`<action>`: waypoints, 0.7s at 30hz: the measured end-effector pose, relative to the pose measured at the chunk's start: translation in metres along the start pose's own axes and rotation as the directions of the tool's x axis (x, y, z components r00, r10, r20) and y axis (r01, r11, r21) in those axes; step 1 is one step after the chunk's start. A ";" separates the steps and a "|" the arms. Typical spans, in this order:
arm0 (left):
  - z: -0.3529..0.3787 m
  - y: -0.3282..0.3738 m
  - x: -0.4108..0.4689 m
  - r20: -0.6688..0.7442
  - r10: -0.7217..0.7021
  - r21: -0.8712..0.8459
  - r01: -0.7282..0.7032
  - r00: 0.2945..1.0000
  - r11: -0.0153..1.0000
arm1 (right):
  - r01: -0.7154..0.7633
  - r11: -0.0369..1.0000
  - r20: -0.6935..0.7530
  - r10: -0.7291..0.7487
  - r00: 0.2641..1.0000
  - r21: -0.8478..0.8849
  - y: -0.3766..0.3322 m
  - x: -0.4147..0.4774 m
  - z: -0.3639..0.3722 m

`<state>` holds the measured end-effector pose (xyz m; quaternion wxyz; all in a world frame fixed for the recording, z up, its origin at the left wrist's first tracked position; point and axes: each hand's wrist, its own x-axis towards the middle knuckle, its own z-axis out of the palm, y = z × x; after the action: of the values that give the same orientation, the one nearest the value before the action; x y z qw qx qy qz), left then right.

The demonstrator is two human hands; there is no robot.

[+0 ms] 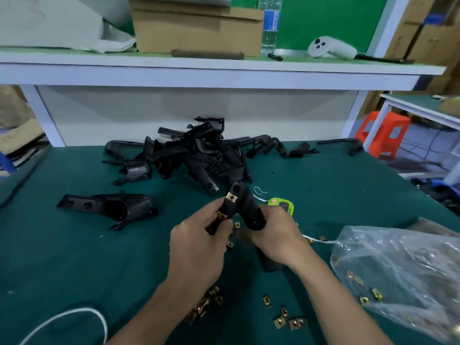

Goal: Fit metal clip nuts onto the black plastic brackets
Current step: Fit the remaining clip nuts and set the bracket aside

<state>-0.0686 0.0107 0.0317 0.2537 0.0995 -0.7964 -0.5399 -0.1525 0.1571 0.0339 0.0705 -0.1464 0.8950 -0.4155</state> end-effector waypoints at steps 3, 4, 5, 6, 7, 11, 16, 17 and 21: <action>0.002 0.013 0.005 -0.006 0.051 0.022 -0.051 0.999 0.998 | -0.002 0.998 0.034 0.000 0.999 0.057 -0.007 -0.010 -0.018; 0.006 0.018 0.007 -0.009 0.041 -0.009 -0.041 0.999 0.999 | -0.018 0.994 0.051 0.013 0.999 0.105 -0.006 -0.017 -0.027; 0.011 0.022 0.009 -0.017 0.025 -0.069 -0.026 1.000 0.997 | -0.038 0.986 0.076 0.026 0.997 0.164 -0.002 -0.026 -0.036; 0.019 0.027 0.010 -0.030 -0.005 -0.160 0.001 1.000 0.987 | -0.051 0.976 0.102 0.030 0.994 0.213 0.003 -0.035 -0.046; 0.028 0.033 0.011 -0.037 -0.042 -0.267 0.030 0.998 0.963 | -0.059 0.968 0.120 0.030 0.992 0.245 0.009 -0.045 -0.057; 0.077 0.072 0.010 0.092 -0.184 -0.544 0.204 0.979 0.814 | -0.145 0.864 0.090 0.116 0.989 0.482 0.038 -0.089 -0.104; 0.166 0.125 -0.011 0.406 -0.182 -0.471 0.375 0.896 0.798 | -0.138 0.548 -0.129 0.421 0.898 0.825 0.081 -0.150 -0.161; 0.186 0.135 -0.017 0.466 -0.191 -0.443 0.415 0.864 0.795 | -0.105 0.490 -0.167 0.478 0.862 0.865 0.091 -0.163 -0.170; 0.267 0.169 -0.044 0.686 -0.333 -0.218 0.620 0.647 0.754 | -0.028 0.329 -0.206 0.653 0.729 0.944 0.126 -0.212 -0.198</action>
<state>-0.1481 0.3131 0.0950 -0.1569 0.0729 -0.6348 -0.7531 -0.0262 0.4453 0.0656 -0.0368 0.2479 0.5125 -0.8213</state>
